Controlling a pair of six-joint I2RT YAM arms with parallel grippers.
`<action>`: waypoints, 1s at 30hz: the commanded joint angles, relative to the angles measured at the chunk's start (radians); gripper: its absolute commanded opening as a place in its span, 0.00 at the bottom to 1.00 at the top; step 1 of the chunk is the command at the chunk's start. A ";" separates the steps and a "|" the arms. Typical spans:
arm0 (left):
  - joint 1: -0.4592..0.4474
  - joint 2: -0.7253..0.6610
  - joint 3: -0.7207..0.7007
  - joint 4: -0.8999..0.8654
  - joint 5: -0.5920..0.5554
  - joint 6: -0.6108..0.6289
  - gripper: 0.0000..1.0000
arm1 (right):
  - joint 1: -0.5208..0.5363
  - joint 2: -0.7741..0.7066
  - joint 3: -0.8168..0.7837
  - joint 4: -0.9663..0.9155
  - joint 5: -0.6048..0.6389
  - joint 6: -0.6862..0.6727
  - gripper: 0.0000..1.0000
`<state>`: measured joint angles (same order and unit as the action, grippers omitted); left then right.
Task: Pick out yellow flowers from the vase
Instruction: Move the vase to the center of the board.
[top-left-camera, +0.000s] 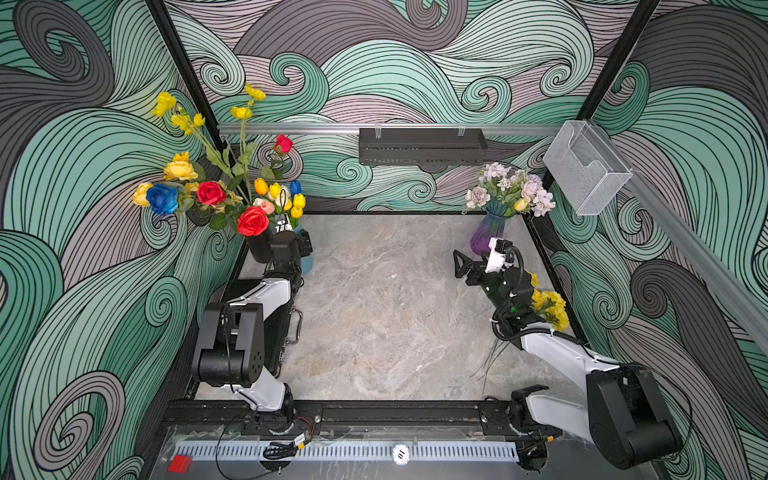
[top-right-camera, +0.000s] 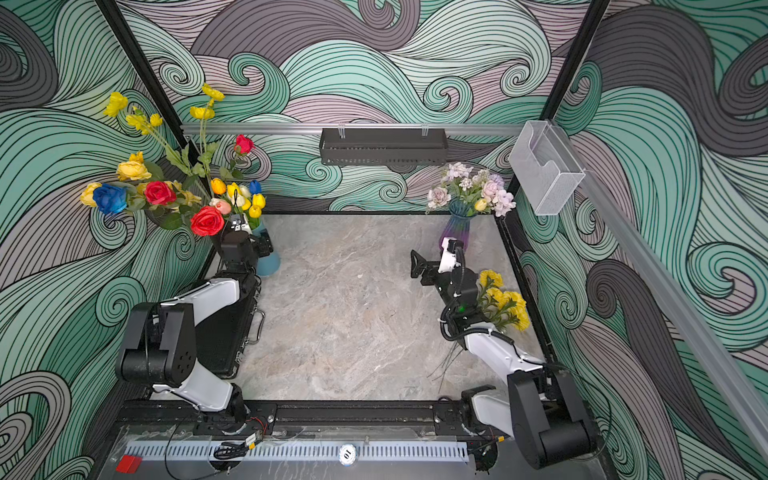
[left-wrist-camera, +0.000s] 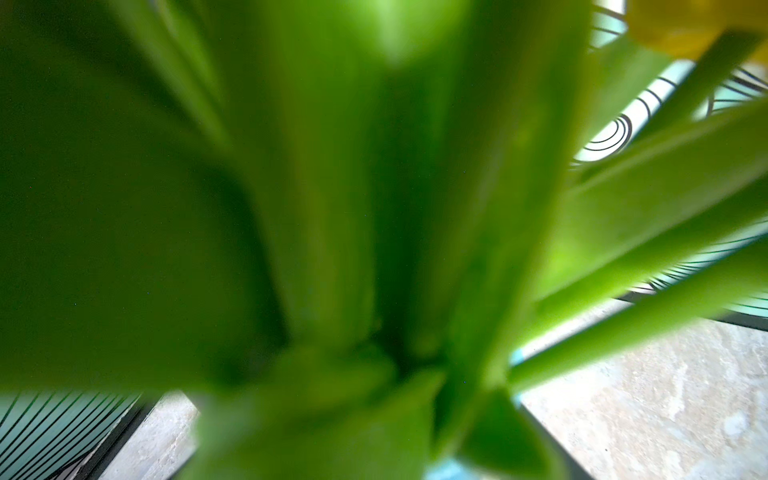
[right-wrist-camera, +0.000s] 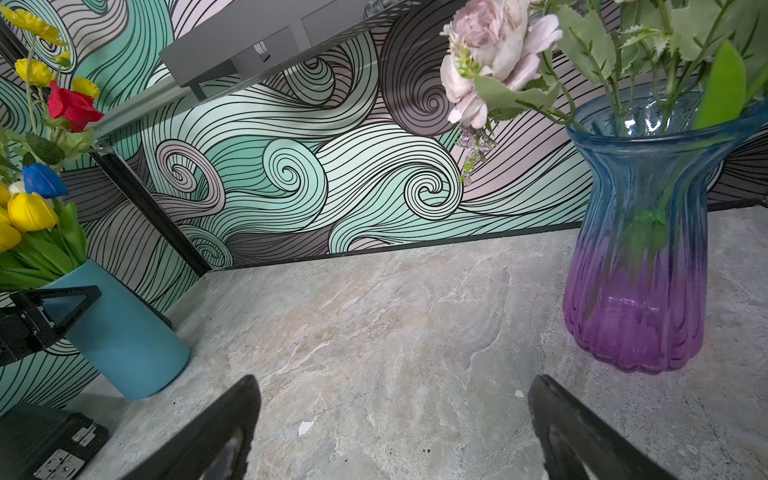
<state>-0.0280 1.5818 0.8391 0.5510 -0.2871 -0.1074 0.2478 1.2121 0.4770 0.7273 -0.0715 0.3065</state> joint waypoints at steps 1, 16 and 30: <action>0.003 -0.008 -0.024 0.025 0.010 0.005 0.69 | 0.004 0.007 0.005 -0.005 -0.011 0.001 1.00; 0.002 -0.039 -0.084 0.114 0.186 -0.017 0.46 | 0.004 -0.004 0.002 -0.012 -0.010 0.003 1.00; -0.091 0.013 -0.022 0.116 0.302 -0.010 0.44 | 0.005 -0.020 0.011 -0.035 -0.011 0.009 0.99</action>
<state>-0.0662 1.5677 0.7666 0.6640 -0.0895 -0.1013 0.2478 1.2129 0.4770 0.7010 -0.0719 0.3073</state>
